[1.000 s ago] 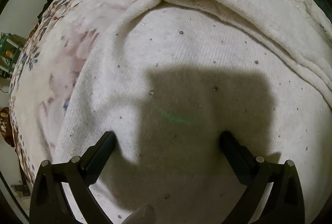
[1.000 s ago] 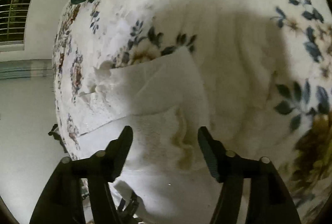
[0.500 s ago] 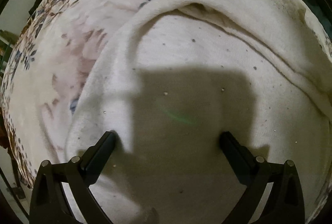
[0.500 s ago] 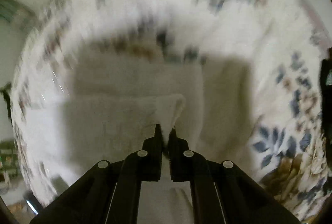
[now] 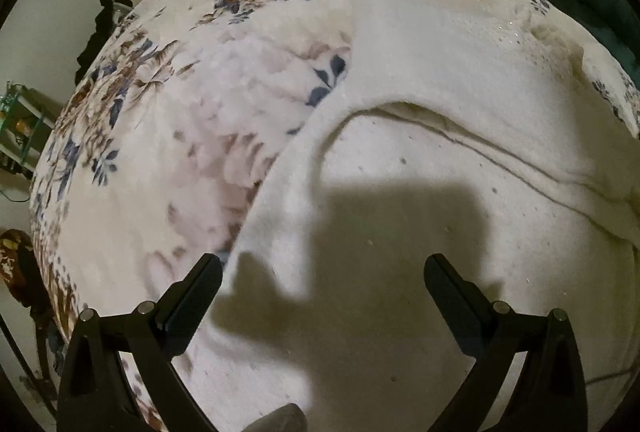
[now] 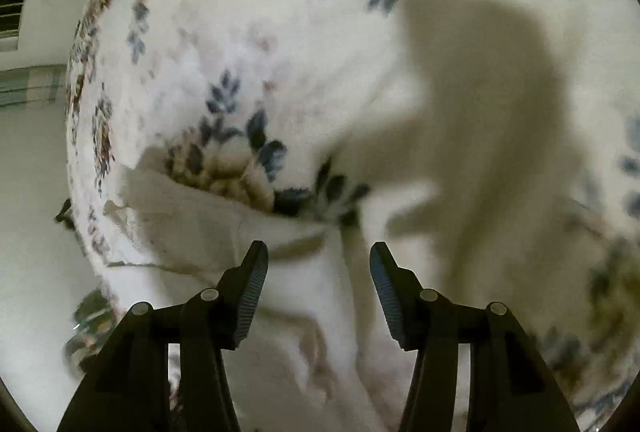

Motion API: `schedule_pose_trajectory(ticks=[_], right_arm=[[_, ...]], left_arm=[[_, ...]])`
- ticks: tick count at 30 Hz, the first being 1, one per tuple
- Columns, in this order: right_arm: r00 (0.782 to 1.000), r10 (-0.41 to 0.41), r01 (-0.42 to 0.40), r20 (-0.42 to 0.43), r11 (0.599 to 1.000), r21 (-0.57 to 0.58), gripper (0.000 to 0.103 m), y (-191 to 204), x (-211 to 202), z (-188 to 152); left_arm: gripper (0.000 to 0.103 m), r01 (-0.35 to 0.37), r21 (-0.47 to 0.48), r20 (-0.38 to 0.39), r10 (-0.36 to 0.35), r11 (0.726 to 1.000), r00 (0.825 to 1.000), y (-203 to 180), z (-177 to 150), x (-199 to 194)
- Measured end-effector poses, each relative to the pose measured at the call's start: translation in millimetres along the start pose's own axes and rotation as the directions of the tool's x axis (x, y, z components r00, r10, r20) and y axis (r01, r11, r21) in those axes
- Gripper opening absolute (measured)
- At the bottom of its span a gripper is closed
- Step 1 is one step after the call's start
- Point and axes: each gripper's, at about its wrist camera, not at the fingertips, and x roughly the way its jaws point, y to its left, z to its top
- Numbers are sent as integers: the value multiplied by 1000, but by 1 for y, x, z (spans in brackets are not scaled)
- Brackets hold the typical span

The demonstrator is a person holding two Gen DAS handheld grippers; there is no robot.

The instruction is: Fold small clothes

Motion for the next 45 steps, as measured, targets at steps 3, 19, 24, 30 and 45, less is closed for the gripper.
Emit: schedule_pose_trajectory(ticks=[3, 19, 24, 30, 45], right_arm=[[989, 90, -94, -120, 995, -30, 51, 3, 41, 6], [997, 11, -21, -72, 991, -133, 46, -15, -9, 11], [993, -33, 15, -117, 989, -150, 53, -61, -66, -20], [994, 30, -38, -101, 996, -81, 54, -116, -84, -24], [960, 259, -264, -103, 964, -41, 9, -42, 4, 16]], left_arm=[[103, -51, 35, 7, 50, 998, 999, -19, -16, -13], [103, 88, 247, -179, -43, 965, 983, -176, -154, -99], [103, 226, 318, -248, -149, 921, 957, -231, -198, -114], [78, 237, 383, -279, -133, 893, 951, -293, -229, -79], [7, 199, 330, -133, -163, 923, 978, -234, -186, -119]])
